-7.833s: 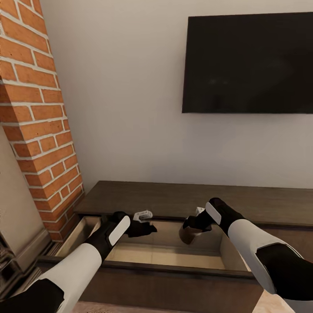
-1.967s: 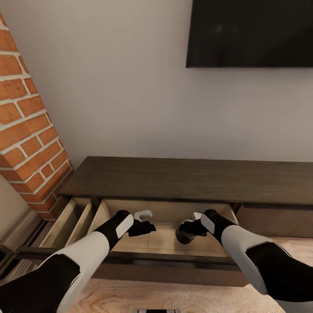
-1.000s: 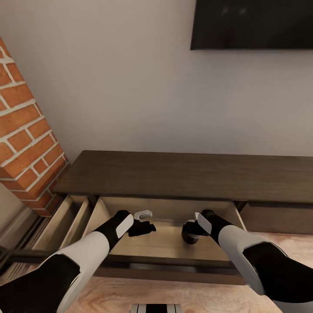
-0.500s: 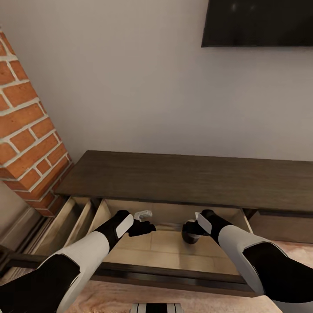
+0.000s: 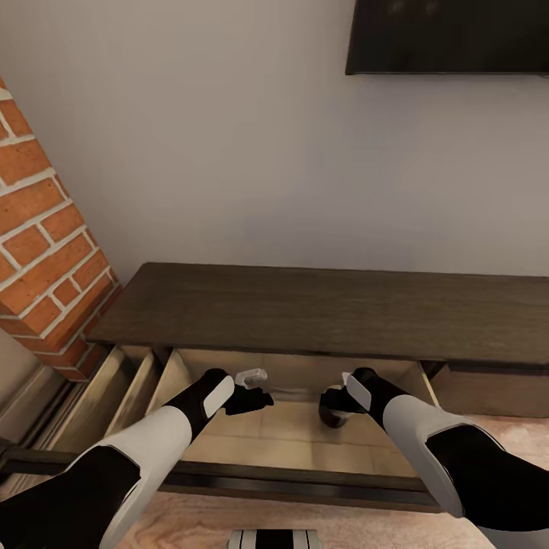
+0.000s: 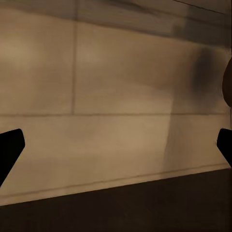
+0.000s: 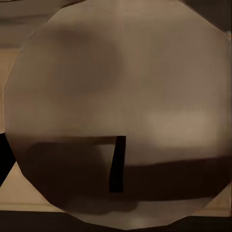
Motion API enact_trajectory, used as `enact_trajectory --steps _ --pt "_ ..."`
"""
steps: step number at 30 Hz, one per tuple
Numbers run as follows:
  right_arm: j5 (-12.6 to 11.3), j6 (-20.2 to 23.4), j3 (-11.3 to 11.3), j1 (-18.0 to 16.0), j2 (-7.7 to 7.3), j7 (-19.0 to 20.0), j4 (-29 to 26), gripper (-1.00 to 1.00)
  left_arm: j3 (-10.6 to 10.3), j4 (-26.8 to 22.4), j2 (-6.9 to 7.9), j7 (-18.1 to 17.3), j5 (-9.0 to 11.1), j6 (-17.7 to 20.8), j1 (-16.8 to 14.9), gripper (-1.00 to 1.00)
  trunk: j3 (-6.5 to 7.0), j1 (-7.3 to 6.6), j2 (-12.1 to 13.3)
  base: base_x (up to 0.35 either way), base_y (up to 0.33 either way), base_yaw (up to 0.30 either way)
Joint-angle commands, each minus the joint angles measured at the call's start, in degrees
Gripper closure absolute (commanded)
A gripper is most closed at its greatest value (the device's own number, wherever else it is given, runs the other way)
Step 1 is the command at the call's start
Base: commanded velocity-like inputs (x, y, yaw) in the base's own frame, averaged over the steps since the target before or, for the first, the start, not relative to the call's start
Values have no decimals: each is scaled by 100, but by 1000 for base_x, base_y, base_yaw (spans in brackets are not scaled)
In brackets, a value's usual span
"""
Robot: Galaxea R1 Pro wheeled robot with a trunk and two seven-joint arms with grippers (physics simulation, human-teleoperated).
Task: Place each of the two pumpkins and all three candles from the living room inside a cabinet in the living room (use any cabinet), then make sure every cabinet is closed, and position the cauldron so it is next to a table in the living room.
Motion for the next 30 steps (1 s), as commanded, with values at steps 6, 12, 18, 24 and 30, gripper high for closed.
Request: enact_trajectory --steps 6,12,18,24,30 --pt "-63 25 30 -1 1 -43 -10 100 -38 -9 4 30 55 16 -2 -100 -2 -1 -2 -8 0 -70" --pt "-63 25 30 -1 1 -43 -10 100 -38 -9 4 30 55 16 -3 -100 -2 -1 -2 -122 0 -5" --pt "-63 25 30 -1 1 -43 -9 100 -38 -9 4 30 55 16 -2 -100 -2 -1 -2 -11 0 0" --pt "-63 25 30 -1 1 -43 -4 100 -38 -9 4 30 55 16 -2 -100 -2 -1 -2 0 0 0" --pt "-63 25 30 -1 1 -43 -2 100 -38 -9 4 30 55 16 -2 -100 -113 12 -8 0 0 0"
